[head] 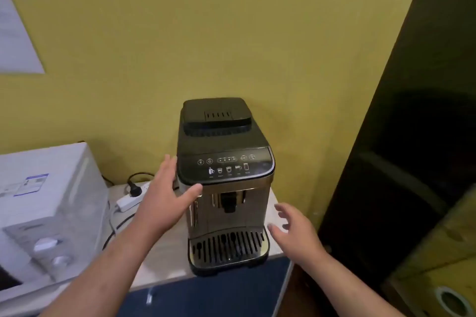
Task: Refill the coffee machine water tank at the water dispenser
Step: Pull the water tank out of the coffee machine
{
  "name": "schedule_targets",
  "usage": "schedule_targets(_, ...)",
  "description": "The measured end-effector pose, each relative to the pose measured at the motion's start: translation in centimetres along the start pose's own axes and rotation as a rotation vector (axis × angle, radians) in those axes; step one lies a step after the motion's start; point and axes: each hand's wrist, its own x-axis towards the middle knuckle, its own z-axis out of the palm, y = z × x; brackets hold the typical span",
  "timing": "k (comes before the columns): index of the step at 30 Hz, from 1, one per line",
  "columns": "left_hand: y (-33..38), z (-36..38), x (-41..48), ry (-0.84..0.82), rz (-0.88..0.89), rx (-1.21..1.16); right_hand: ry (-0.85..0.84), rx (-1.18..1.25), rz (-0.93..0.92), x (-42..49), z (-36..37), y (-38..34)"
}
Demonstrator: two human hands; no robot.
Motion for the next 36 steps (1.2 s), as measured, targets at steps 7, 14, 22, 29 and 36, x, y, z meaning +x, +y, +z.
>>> schedule_targets(7, -1.6, 2.2, 3.7, -0.142, 0.056, 0.097, 0.062, 0.098, 0.108, 3.8, 3.2, -1.2)
schedule_targets(14, -1.8, 3.5, 3.9, -0.069, 0.063, 0.105, 0.124, 0.243, 0.211, 8.6, 5.2, -0.2)
schedule_targets(22, -1.5, 3.8, 3.7, -0.035, 0.046, 0.079, 0.117, 0.25, 0.164, 11.4, 6.5, 1.2)
schedule_targets(29, -1.4, 4.1, 3.6, -0.005, 0.039, 0.067, 0.095, 0.34, 0.118, 11.4, 6.9, 2.2)
schedule_targets(36, -1.4, 4.2, 3.7, 0.009, 0.024, 0.084, 0.135, 0.303, 0.124, 10.9, 7.0, 2.0)
